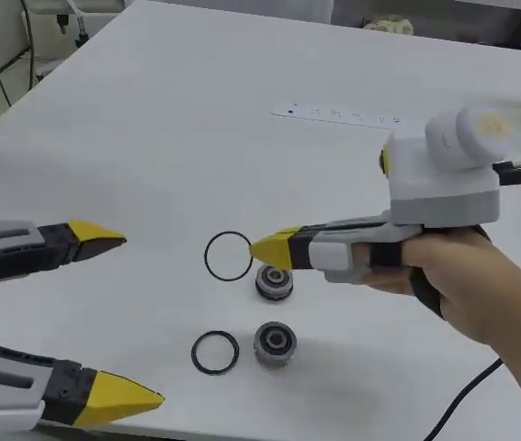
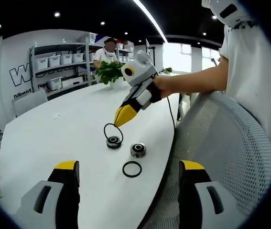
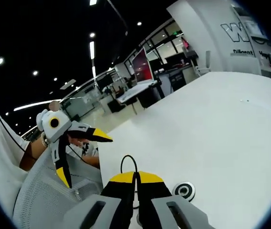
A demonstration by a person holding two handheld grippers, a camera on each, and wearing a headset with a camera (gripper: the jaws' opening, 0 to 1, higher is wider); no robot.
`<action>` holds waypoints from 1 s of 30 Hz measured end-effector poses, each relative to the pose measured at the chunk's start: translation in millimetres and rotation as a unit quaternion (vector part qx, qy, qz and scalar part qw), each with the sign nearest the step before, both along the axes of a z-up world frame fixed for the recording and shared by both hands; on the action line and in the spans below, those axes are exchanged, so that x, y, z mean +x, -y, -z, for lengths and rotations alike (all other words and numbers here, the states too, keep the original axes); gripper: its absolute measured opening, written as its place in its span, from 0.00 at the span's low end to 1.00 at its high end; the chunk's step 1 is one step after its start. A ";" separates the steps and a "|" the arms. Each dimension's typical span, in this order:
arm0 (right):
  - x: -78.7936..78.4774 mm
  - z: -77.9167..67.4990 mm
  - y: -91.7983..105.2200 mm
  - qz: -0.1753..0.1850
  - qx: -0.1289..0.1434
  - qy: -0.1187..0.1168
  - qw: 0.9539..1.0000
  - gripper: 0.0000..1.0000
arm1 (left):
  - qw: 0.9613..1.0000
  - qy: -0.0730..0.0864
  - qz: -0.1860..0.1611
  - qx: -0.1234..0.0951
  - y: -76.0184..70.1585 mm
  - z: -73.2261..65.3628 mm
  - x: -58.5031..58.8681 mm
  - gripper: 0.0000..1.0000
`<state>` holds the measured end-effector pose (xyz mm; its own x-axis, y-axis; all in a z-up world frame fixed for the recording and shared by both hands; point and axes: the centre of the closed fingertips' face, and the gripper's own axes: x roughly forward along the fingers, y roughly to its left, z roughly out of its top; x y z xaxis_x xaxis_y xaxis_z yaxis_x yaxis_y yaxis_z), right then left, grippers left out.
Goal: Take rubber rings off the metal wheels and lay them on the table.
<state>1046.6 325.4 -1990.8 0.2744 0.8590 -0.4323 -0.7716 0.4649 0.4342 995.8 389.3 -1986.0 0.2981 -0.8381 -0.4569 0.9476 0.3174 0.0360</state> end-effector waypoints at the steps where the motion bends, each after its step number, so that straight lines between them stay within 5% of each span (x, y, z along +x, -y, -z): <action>1: -2.5 3.0 -1.4 -0.006 -0.004 -0.004 1.000 0.00 | 1.000 -0.001 0.002 0.001 -0.2 1.8 -1.9 0.84; 4: -9.1 13.8 -6.5 -0.020 -0.019 -0.015 1.000 0.00 | 1.000 -0.014 0.002 -0.001 -0.5 5.6 -6.8 0.86; 9: -19.6 34.8 -8.9 -0.043 -0.050 -0.032 0.997 0.00 | 1.000 -0.013 -0.005 -0.013 2.1 2.0 -4.2 0.90; 16: -33.9 60.7 -14.2 -0.064 -0.076 -0.062 0.993 0.00 | 1.000 -0.016 -0.001 0.001 1.3 7.2 -6.5 0.94; 30: -32.1 73.5 -7.3 -0.056 -0.098 -0.087 0.990 0.00 | 0.999 -0.033 0.009 0.005 2.9 12.6 -12.1 0.93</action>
<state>1014.5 332.6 -2064.3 0.0889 0.7747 -0.6261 -0.7452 0.4688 0.4743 983.8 386.4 -1998.7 0.2513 -0.8383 -0.4838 0.9538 0.2995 -0.0236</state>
